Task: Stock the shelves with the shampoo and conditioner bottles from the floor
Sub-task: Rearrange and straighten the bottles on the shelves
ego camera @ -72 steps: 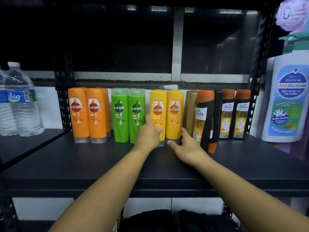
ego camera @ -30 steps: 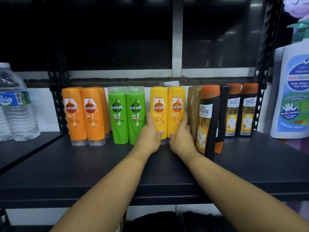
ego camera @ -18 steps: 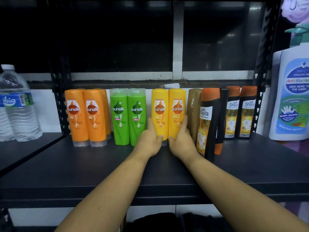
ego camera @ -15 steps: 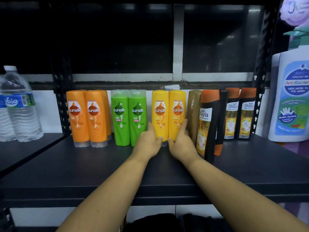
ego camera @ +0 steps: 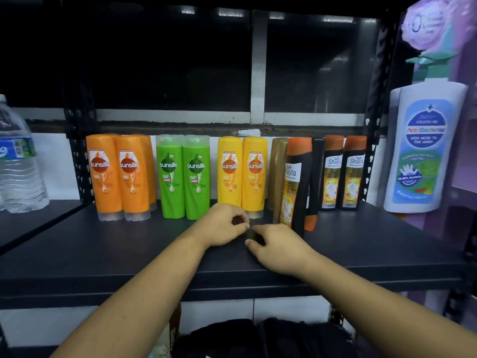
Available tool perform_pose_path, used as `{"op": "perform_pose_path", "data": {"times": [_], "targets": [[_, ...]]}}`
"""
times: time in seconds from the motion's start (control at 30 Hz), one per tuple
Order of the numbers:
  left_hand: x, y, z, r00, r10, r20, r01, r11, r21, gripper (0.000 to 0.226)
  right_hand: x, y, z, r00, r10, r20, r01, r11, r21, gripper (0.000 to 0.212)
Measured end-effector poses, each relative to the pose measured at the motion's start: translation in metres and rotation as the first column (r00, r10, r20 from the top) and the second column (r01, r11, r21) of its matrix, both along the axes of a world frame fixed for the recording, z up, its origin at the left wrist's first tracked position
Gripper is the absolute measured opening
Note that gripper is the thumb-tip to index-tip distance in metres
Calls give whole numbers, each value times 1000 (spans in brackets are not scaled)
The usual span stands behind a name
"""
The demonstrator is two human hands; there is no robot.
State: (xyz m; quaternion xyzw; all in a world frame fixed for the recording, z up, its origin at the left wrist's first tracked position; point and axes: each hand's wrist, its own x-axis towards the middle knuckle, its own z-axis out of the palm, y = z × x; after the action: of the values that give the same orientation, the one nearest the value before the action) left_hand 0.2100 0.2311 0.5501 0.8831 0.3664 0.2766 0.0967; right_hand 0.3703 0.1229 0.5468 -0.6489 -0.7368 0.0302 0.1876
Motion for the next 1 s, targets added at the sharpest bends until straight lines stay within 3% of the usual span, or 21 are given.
{"op": "perform_pose_path", "data": {"times": [0.3, 0.5, 0.63, 0.8, 0.87, 1.0], "targets": [[9, -18, 4, 972, -87, -220, 57, 989, -138, 54, 52, -58, -4, 993, 102, 67, -101, 995, -14, 58], [9, -17, 4, 972, -79, -223, 56, 992, -109, 52, 75, -84, -8, 999, 37, 11, -37, 998, 45, 56], [12, -19, 4, 992, -85, -97, 78, 994, -73, 45, 85, -83, -6, 996, -41, -79, 49, 992, 113, 45], [28, -29, 10, 969, -81, 233, 107, 989, -101, 41, 96, -60, 10, 919, -126, -373, 227, 944, 239, 37], [40, -39, 16, 950, -65, 307, 110, 985, -133, 47, 100, -47, 17, 858, -144, -493, 300, 920, 254, 40], [70, -52, 19, 954, 23, 300, 15, 992, -124, 72, 102, -22, 24, 730, -135, -670, 343, 920, 189, 61]]}}
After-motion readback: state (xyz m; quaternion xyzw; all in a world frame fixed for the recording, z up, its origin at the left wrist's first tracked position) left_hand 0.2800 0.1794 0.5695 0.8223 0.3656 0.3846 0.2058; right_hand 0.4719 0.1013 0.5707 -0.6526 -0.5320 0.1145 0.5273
